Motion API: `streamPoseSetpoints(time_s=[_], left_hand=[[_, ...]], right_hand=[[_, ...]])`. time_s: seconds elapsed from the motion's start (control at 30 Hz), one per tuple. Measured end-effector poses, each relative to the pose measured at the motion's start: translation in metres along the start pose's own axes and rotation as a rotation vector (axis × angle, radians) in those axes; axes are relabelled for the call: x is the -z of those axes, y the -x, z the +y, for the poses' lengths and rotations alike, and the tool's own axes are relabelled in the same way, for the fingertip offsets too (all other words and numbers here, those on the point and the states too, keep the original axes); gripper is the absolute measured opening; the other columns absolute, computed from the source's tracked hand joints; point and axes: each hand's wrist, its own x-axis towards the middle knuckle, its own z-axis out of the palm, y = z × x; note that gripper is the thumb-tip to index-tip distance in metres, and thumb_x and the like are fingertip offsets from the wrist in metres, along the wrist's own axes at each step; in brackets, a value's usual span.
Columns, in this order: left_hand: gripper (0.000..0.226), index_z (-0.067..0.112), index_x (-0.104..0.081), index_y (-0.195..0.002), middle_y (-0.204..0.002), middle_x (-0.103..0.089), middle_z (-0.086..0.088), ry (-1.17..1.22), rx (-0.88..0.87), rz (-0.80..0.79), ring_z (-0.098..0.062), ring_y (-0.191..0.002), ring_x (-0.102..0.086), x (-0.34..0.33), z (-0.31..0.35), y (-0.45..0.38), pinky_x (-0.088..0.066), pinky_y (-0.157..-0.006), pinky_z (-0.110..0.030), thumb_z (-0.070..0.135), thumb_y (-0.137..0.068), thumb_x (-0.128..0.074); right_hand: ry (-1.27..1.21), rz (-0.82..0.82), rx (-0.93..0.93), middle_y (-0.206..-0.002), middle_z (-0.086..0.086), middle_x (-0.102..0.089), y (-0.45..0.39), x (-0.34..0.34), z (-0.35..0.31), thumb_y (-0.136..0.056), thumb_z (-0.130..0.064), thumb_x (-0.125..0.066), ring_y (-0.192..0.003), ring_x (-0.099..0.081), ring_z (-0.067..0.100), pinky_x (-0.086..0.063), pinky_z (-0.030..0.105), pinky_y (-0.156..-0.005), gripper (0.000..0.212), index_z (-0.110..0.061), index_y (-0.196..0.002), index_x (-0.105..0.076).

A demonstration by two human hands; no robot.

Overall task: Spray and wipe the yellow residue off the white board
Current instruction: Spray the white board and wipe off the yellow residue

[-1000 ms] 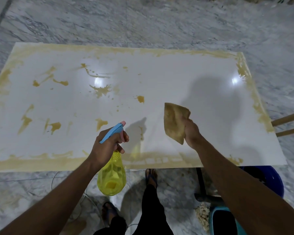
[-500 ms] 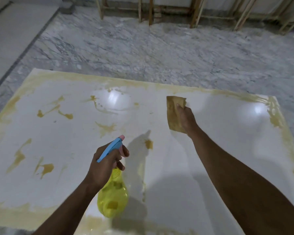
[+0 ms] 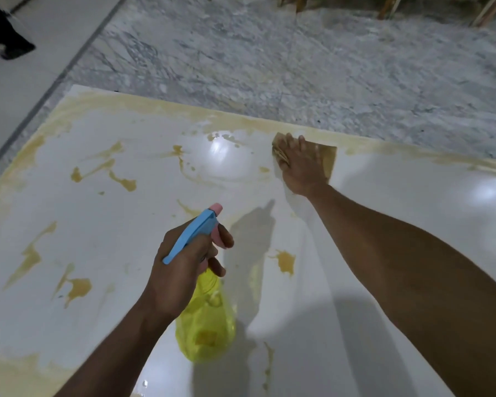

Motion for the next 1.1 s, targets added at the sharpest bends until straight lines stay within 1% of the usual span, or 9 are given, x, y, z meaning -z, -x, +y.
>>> streamPoseSetpoints(time_s=[0.2,0.27,0.33,0.5,0.6,0.73,0.87,1.0,1.1], left_hand=[[0.037,-0.015,-0.064,-0.088,-0.091,-0.072,-0.010,-0.028,0.043,-0.020,-0.017,-0.072,-0.064,0.011,-0.009,0.012,-0.052,-0.052,-0.021,0.007,-0.069,-0.041],[0.037,-0.012,-0.066,-0.089,-0.089,-0.071,-0.012,-0.035,0.047,-0.022,-0.022,-0.064,-0.060,0.016,-0.009,0.020,-0.052,-0.053,-0.022,0.007,-0.070,-0.041],[0.039,-0.008,-0.068,-0.092,-0.087,-0.069,-0.014,-0.017,0.047,-0.034,-0.020,-0.059,-0.059,0.020,-0.007,0.027,-0.052,-0.052,-0.021,0.007,-0.070,-0.040],[0.034,-0.010,-0.066,-0.085,-0.085,-0.070,-0.012,-0.024,0.056,-0.051,-0.015,-0.062,-0.062,0.037,-0.004,0.051,-0.050,-0.050,-0.019,0.006,-0.070,-0.040],[0.032,-0.011,-0.065,-0.084,-0.087,-0.070,-0.013,-0.051,0.047,-0.067,-0.022,-0.062,-0.059,0.050,-0.005,0.070,-0.051,-0.052,-0.020,0.007,-0.071,-0.041],[0.028,-0.011,-0.065,-0.085,-0.089,-0.070,-0.015,-0.067,0.035,-0.087,-0.016,-0.062,-0.063,0.068,-0.006,0.097,-0.052,-0.053,-0.020,0.003,-0.075,-0.043],[0.028,-0.016,-0.063,-0.086,-0.092,-0.068,-0.021,-0.071,0.039,-0.120,-0.015,-0.062,-0.063,0.086,-0.010,0.122,-0.052,-0.052,-0.019,-0.017,-0.087,-0.035],[0.026,-0.020,-0.061,-0.086,-0.092,-0.068,-0.020,-0.061,0.041,-0.146,-0.017,-0.066,-0.064,0.103,-0.014,0.144,-0.052,-0.052,-0.020,-0.018,-0.085,-0.034],[0.026,-0.020,-0.060,-0.087,-0.095,-0.067,-0.024,-0.057,0.045,-0.174,-0.015,-0.059,-0.063,0.115,-0.018,0.163,-0.051,-0.051,-0.020,-0.018,-0.086,-0.034]], right_hand=[[0.080,-0.025,0.064,-0.173,-0.010,0.007,0.037,-0.020,-0.013,-0.108,-0.040,-0.027,-0.160,0.007,0.020,0.005,0.049,-0.126,0.062,-0.032,-0.164,0.000],[0.081,-0.040,0.071,-0.172,-0.012,0.009,0.054,-0.024,-0.021,-0.108,-0.041,-0.024,-0.160,0.009,0.018,0.006,0.049,-0.126,0.062,-0.034,-0.164,0.002],[0.074,-0.061,0.074,-0.172,-0.013,0.011,0.073,-0.028,-0.029,-0.108,-0.043,-0.020,-0.159,0.012,0.017,0.008,0.048,-0.126,0.061,-0.034,-0.163,0.005],[0.064,-0.073,0.107,-0.172,-0.012,0.010,0.136,-0.043,-0.057,-0.090,-0.050,0.001,-0.159,0.011,0.018,0.008,0.048,-0.126,0.075,-0.033,-0.163,0.003],[0.084,-0.051,0.118,-0.172,-0.010,0.007,0.180,-0.060,-0.071,-0.094,-0.046,-0.005,-0.160,0.008,0.019,0.005,0.049,-0.128,0.071,-0.032,-0.164,-0.001],[0.063,-0.048,0.115,-0.173,-0.010,0.005,0.239,-0.080,-0.094,-0.096,-0.044,-0.011,-0.160,0.009,0.020,0.006,0.049,-0.128,0.070,-0.031,-0.164,-0.007],[0.026,-0.056,0.091,-0.172,-0.012,0.011,0.290,-0.095,-0.118,-0.097,-0.045,-0.011,-0.158,0.015,0.017,0.011,0.046,-0.127,0.068,-0.033,-0.164,-0.002],[-0.002,-0.063,0.059,-0.171,-0.014,0.012,0.339,-0.110,-0.144,-0.100,-0.047,-0.011,-0.158,0.018,0.015,0.012,0.046,-0.127,0.065,-0.034,-0.164,-0.006],[-0.024,-0.063,0.034,-0.171,-0.016,0.010,0.377,-0.122,-0.166,-0.100,-0.048,-0.011,-0.157,0.017,0.013,0.014,0.044,-0.126,0.064,-0.036,-0.163,-0.004]])
